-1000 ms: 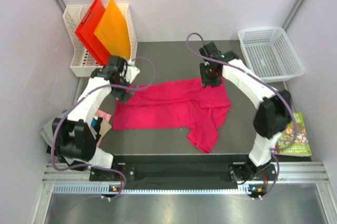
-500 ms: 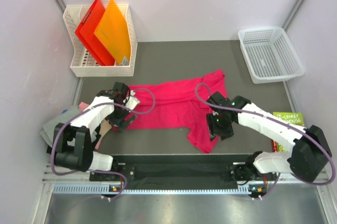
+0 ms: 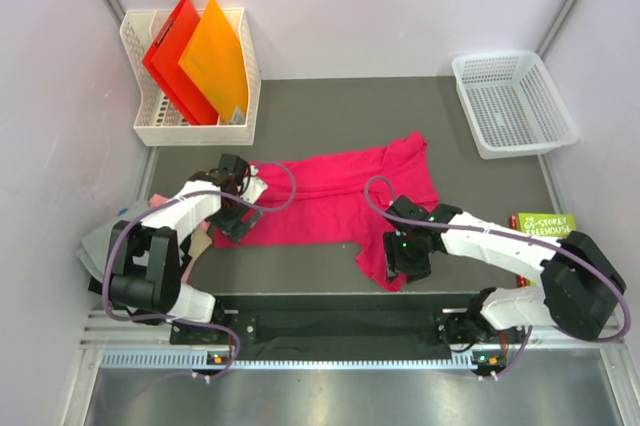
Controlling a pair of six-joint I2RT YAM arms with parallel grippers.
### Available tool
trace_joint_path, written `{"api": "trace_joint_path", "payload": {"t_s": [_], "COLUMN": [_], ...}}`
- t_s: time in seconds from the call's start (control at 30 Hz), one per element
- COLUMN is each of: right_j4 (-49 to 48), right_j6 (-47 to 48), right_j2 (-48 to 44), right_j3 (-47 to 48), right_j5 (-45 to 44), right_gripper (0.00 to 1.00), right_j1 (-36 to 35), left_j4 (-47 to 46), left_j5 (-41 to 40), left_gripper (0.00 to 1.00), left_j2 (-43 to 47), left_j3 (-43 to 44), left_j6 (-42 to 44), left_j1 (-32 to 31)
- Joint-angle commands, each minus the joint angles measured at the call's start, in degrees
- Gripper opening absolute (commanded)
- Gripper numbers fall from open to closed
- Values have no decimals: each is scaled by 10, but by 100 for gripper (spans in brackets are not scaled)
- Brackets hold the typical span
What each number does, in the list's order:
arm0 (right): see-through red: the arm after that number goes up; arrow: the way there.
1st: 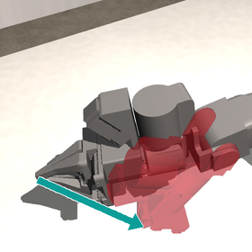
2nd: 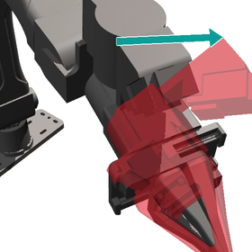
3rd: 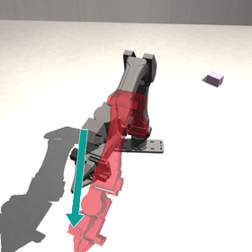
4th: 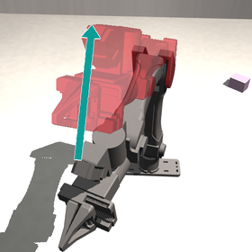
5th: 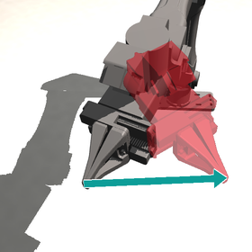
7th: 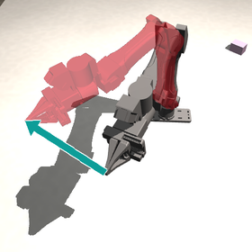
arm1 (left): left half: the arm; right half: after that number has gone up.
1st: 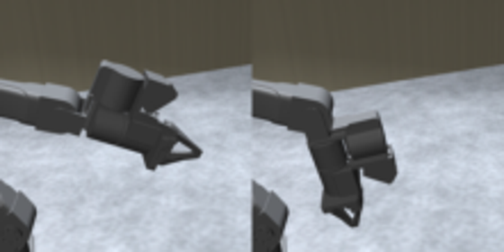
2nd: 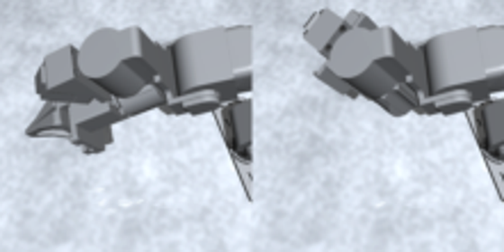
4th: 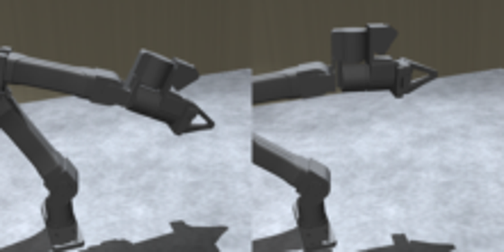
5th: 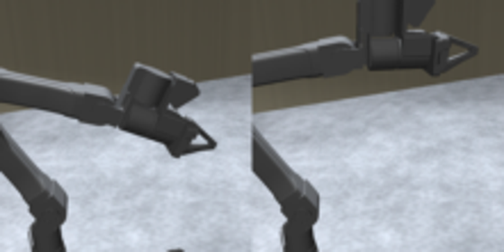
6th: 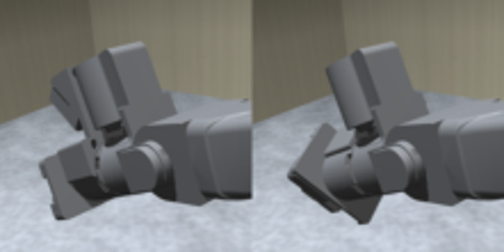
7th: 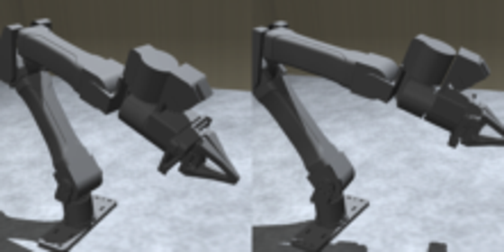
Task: Fold and stack the t-shirts
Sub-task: Grap the side of the flattened tshirt closest away from the robot with both arms
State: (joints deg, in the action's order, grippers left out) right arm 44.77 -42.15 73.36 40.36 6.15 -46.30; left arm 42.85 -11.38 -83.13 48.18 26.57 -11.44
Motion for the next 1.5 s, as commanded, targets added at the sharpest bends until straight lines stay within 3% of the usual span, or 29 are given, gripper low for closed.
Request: {"api": "trace_joint_path", "payload": {"t_s": [0.0, 0.6, 0.87, 1.03, 1.47], "right_j4": [-57, -98, -111, -116, -123], "right_j6": [-26, -34, -43, -43, -67], "right_j2": [19, 71, 72, 82, 70], "right_j3": [-6, -48, -49, -49, -72], "right_j5": [-5, -33, -42, -42, -41], "right_gripper": [51, 47, 38, 22, 24], "right_j1": [-19, -22, -22, -22, -22], "left_j4": [-15, -27, -36, -33, -26], "left_j5": [7, 18, 16, 15, 21], "left_gripper": [94, 90, 84, 78, 74], "left_j2": [-5, -34, -50, -55, -60], "left_j3": [-2, -14, -11, -2, 11], "left_j6": [-14, -32, -41, -43, -43], "left_j1": [0, -1, -2, -4, -9]}}
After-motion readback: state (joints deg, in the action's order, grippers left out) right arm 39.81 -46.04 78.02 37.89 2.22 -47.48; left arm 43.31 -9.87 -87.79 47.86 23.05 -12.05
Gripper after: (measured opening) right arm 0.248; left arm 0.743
